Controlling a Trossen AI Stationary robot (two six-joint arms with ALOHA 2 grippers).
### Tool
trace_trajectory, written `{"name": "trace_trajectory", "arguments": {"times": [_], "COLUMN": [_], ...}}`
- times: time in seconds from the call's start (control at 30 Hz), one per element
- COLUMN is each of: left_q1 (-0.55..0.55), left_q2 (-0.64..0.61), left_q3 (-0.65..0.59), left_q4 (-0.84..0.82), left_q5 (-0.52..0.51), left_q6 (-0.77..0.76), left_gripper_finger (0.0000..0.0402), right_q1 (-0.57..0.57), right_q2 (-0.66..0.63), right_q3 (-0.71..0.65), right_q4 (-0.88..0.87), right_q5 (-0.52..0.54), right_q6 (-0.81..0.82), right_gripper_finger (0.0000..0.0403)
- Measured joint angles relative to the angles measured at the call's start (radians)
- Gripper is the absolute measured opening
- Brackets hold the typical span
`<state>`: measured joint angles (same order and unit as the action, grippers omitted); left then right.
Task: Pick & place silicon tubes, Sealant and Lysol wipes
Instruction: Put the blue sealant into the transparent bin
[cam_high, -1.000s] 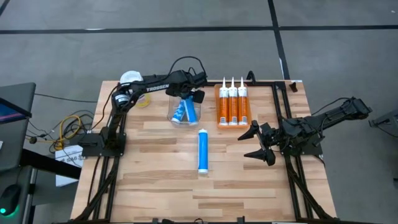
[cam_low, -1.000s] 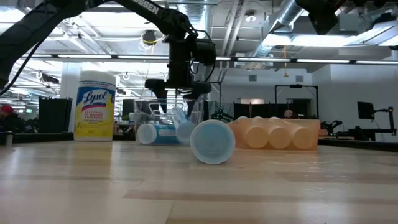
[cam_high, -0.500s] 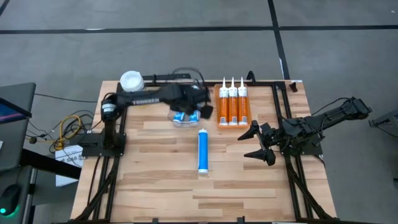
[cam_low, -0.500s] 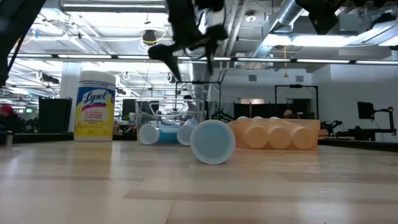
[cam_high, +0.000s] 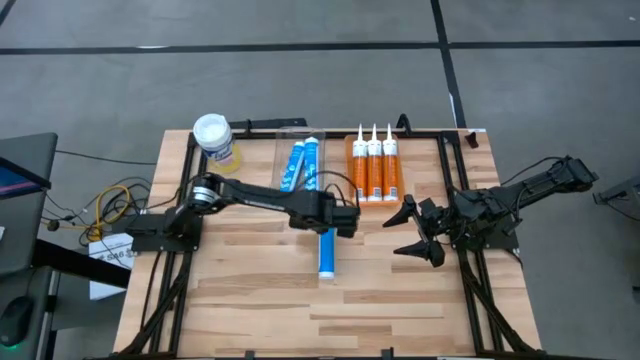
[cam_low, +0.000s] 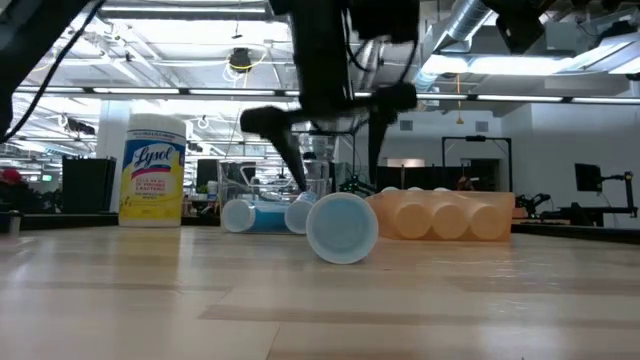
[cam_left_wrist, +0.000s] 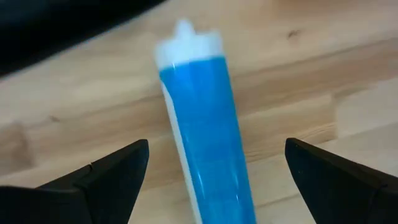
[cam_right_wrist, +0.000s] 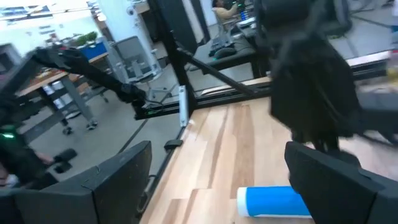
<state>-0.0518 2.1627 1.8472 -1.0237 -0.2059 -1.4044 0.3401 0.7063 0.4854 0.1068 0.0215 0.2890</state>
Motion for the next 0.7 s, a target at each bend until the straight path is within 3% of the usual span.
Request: {"name": "trace_trajectory", "arguments": {"times": [0.43, 0.57, 0.7], "left_q1": [-0.003, -0.014, -0.023], "left_q2": [0.162, 0.168, 0.153], "left_q3": [0.006, 0.006, 0.001], "left_q4": [0.047, 0.016, -0.010], "left_q5": [0.133, 0.145, 0.136], "left_q6": [-0.054, -0.068, -0.076], "left_gripper_finger": [0.0355, 0.0300, 0.0211], "right_q1": [0.000, 0.000, 0.000], "right_q2": [0.000, 0.000, 0.000], "right_q3": [0.000, 0.000, 0.000], "right_q4": [0.006, 0.006, 0.005], "right_q5": [-0.049, -0.049, -0.049], "right_q6": [0.000, -0.001, -0.008], "right_gripper_finger": [0.0359, 0.0359, 0.0359]}}
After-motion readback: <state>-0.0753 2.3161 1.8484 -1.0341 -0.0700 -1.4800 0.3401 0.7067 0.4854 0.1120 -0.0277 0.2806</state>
